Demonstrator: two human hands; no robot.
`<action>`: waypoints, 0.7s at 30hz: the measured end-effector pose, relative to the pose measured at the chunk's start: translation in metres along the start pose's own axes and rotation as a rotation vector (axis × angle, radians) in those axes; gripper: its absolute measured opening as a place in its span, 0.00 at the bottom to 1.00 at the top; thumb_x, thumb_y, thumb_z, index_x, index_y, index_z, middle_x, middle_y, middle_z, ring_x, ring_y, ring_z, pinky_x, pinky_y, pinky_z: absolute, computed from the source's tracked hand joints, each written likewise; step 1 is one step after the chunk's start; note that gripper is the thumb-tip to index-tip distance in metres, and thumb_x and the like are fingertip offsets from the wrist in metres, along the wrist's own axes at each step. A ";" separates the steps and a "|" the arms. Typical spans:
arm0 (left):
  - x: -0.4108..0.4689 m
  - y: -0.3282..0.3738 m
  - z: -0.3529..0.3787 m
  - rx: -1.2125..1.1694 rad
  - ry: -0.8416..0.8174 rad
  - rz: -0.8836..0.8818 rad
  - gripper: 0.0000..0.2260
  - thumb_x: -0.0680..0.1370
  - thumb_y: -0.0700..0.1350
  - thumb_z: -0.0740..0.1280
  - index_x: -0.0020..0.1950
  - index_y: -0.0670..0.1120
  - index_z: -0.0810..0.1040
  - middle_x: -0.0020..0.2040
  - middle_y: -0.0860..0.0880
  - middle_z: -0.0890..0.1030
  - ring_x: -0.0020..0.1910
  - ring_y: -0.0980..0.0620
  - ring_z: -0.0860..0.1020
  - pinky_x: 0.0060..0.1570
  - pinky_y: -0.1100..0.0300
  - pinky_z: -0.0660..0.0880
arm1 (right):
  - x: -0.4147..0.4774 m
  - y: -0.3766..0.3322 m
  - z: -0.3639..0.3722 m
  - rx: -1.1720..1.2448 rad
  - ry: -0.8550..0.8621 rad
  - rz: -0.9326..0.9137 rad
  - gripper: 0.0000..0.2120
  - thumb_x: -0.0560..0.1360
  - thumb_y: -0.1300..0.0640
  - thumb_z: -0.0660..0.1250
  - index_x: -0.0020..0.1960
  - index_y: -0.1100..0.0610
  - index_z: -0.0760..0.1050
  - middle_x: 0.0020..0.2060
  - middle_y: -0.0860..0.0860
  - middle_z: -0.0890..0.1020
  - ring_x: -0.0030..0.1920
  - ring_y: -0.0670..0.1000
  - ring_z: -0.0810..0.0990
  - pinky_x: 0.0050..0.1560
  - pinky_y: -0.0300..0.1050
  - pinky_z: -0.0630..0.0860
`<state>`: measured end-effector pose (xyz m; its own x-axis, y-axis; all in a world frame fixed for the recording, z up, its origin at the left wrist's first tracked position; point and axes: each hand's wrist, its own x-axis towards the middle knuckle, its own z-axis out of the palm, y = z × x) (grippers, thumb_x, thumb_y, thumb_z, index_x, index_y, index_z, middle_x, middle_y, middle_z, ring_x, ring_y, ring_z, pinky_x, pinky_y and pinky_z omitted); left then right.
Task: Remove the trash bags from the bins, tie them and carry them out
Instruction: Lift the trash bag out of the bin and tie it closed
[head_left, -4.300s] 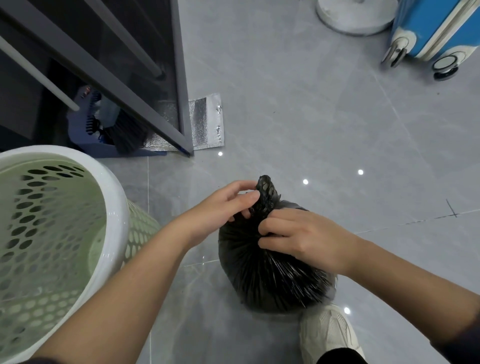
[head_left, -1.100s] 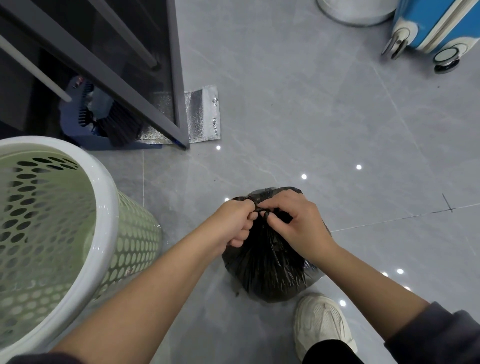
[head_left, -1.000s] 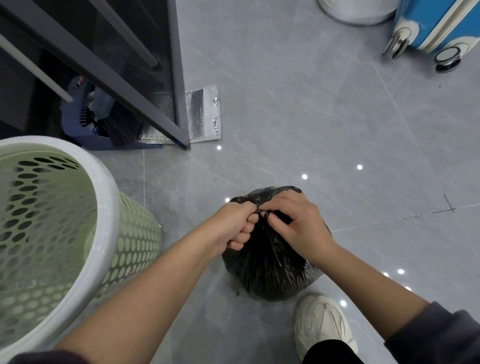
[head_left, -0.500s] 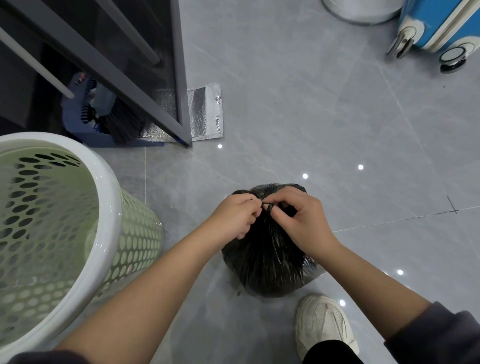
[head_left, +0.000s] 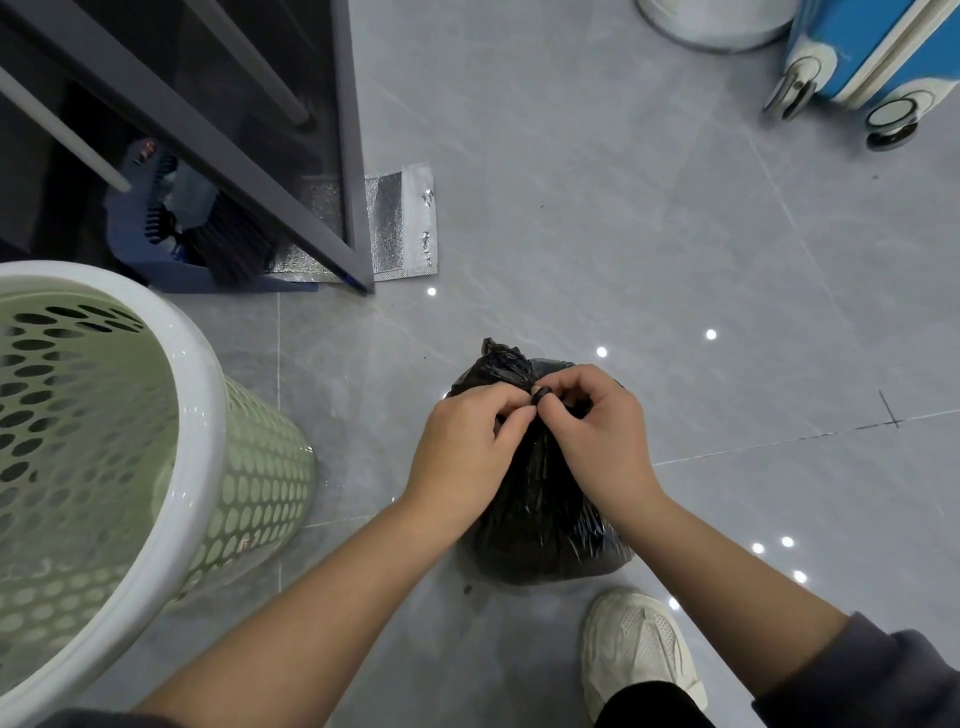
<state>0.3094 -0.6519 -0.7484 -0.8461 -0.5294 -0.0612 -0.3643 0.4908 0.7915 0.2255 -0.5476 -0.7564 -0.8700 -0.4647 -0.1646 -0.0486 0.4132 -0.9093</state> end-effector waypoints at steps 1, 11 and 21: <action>0.001 0.001 0.000 -0.006 -0.009 0.004 0.05 0.76 0.45 0.67 0.48 0.49 0.83 0.38 0.56 0.81 0.38 0.58 0.77 0.42 0.58 0.76 | 0.000 0.000 0.000 0.002 0.005 0.010 0.07 0.71 0.63 0.67 0.43 0.53 0.80 0.39 0.45 0.82 0.41 0.44 0.79 0.44 0.33 0.74; 0.005 0.012 -0.005 -0.222 0.000 -0.201 0.05 0.75 0.41 0.67 0.40 0.47 0.81 0.29 0.55 0.79 0.27 0.57 0.79 0.31 0.64 0.76 | -0.001 -0.005 -0.003 0.084 -0.057 0.072 0.04 0.73 0.61 0.69 0.44 0.53 0.81 0.40 0.47 0.84 0.43 0.47 0.82 0.48 0.43 0.78; 0.016 0.011 -0.015 -0.149 -0.103 -0.136 0.04 0.74 0.43 0.66 0.40 0.51 0.79 0.34 0.52 0.81 0.28 0.54 0.81 0.37 0.50 0.81 | 0.003 -0.013 -0.017 0.345 -0.337 0.263 0.08 0.76 0.55 0.67 0.43 0.60 0.79 0.42 0.56 0.82 0.45 0.52 0.80 0.54 0.50 0.76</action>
<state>0.2976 -0.6656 -0.7321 -0.8309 -0.5070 -0.2292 -0.4230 0.3081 0.8522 0.2154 -0.5415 -0.7384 -0.6231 -0.6287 -0.4652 0.3622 0.2953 -0.8841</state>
